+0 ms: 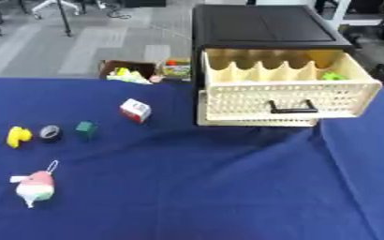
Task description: Pick up objects from table and place into drawer.
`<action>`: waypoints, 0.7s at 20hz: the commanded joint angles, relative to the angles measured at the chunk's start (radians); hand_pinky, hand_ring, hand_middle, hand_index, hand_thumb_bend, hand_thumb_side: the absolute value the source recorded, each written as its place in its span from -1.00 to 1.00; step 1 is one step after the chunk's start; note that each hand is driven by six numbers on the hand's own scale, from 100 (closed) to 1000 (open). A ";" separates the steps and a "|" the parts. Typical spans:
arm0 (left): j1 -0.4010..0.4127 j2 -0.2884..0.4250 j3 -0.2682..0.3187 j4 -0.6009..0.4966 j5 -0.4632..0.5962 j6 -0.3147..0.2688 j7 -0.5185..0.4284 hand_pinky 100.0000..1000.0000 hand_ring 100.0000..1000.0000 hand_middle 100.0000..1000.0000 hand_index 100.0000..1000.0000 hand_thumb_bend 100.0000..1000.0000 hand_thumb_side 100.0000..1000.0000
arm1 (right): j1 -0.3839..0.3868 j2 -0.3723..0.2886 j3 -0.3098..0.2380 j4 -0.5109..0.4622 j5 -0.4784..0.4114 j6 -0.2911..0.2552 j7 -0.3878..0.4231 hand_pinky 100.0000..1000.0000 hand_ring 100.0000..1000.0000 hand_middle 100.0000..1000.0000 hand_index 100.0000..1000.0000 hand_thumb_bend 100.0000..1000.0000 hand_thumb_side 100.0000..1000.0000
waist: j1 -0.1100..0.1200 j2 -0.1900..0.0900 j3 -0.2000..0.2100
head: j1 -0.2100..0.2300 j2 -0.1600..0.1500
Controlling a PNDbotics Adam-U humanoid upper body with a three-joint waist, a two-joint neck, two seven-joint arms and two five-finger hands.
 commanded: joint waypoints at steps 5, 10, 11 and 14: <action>0.107 0.190 -0.127 0.019 -0.105 0.045 -0.102 -0.11 0.18 0.30 0.83 -0.54 0.41 | -0.094 0.075 -0.071 -0.014 -0.064 -0.031 -0.094 -0.60 -0.63 -0.68 0.58 -0.86 0.88 | 0.007 -0.026 -0.023 | 0.030 0.013; 0.105 0.310 -0.247 0.081 -0.179 0.077 -0.176 -0.07 0.31 0.36 0.84 -0.30 0.40 | -0.084 0.102 -0.061 -0.014 -0.084 -0.037 -0.168 -0.54 -0.61 -0.66 0.58 -0.84 0.92 | 0.000 -0.028 -0.029 | 0.036 0.012; 0.097 0.326 -0.271 0.091 -0.194 0.079 -0.191 -0.05 0.36 0.39 0.85 -0.17 0.41 | -0.082 0.104 -0.059 -0.014 -0.089 -0.038 -0.183 -0.54 -0.61 -0.66 0.58 -0.85 0.92 | -0.001 -0.028 -0.030 | 0.036 0.012; 0.079 0.352 -0.342 0.116 -0.238 0.083 -0.235 -0.03 0.43 0.42 0.87 0.11 0.45 | -0.075 0.111 -0.056 -0.014 -0.105 -0.039 -0.227 -0.51 -0.60 -0.66 0.58 -0.86 0.93 | -0.002 -0.029 -0.033 | 0.039 0.013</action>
